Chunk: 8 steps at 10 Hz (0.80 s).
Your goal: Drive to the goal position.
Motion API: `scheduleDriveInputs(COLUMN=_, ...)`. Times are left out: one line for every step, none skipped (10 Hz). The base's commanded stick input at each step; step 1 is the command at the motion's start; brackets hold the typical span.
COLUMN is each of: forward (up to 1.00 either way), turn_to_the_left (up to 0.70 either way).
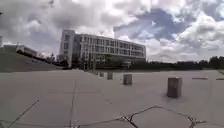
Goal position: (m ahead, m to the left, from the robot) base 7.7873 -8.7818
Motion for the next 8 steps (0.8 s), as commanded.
scheduleDriveInputs(forward=1.0, turn_to_the_left=-0.29)
scheduleDriveInputs(forward=1.0, turn_to_the_left=-0.29)
scheduleDriveInputs(forward=1.0, turn_to_the_left=-0.29)
scheduleDriveInputs(forward=1.0, turn_to_the_left=-0.29)
scheduleDriveInputs(forward=1.0, turn_to_the_left=-0.29)
scheduleDriveInputs(forward=1.0, turn_to_the_left=-0.29)
scheduleDriveInputs(forward=1.0, turn_to_the_left=-0.29)
scheduleDriveInputs(forward=1.0, turn_to_the_left=-0.29)
